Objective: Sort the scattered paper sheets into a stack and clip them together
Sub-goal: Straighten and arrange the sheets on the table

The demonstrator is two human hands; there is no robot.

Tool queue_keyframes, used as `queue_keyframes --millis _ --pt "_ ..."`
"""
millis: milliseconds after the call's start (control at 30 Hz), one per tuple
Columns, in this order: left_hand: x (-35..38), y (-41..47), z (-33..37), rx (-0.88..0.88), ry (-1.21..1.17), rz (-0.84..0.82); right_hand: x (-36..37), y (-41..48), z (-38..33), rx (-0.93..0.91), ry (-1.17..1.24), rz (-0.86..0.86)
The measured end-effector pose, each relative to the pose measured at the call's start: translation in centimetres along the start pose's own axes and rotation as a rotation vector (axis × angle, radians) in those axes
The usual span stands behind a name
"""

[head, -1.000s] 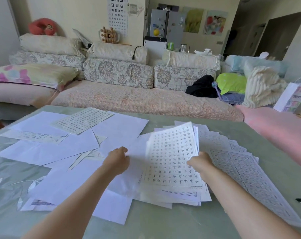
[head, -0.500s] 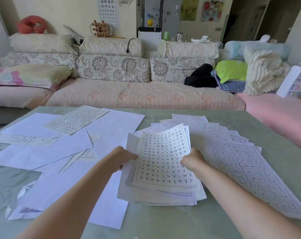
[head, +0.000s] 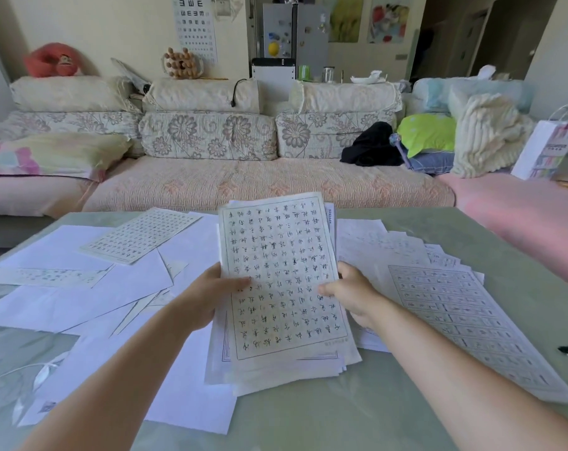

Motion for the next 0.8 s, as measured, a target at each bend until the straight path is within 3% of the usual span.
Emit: queue_keyframes --millis 167,433,667,800 --pt "1.3 -1.4 3.1 0.197 -0.066 0.042 -1.5 -1.1 -2.6 -0.046 0.195 0.045" --pt "3.7 -4.3 8.7 0.464 -0.039 0.176 -3.7 -5.2 -8.7 -0.434 0.111 0.192" --pt "3.6 -5.7 12.0 0.645 -0.001 0.32 -3.6 -6.3 -8.4 -0.449 0.167 0.108" --pt "4.2 -6.1 13.4 0.655 -0.036 0.399 -3.0 -6.6 -8.8 -0.464 0.165 0.079"
Point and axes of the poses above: each hand's wrist, its own y-axis towards the middle knuckle, its own x-axis out of the palm, z = x × y, the point moved 6 cm from there along y, towards the middle knuckle, and after that the axes turned 6 degrees about x, right-handed, at the moved point
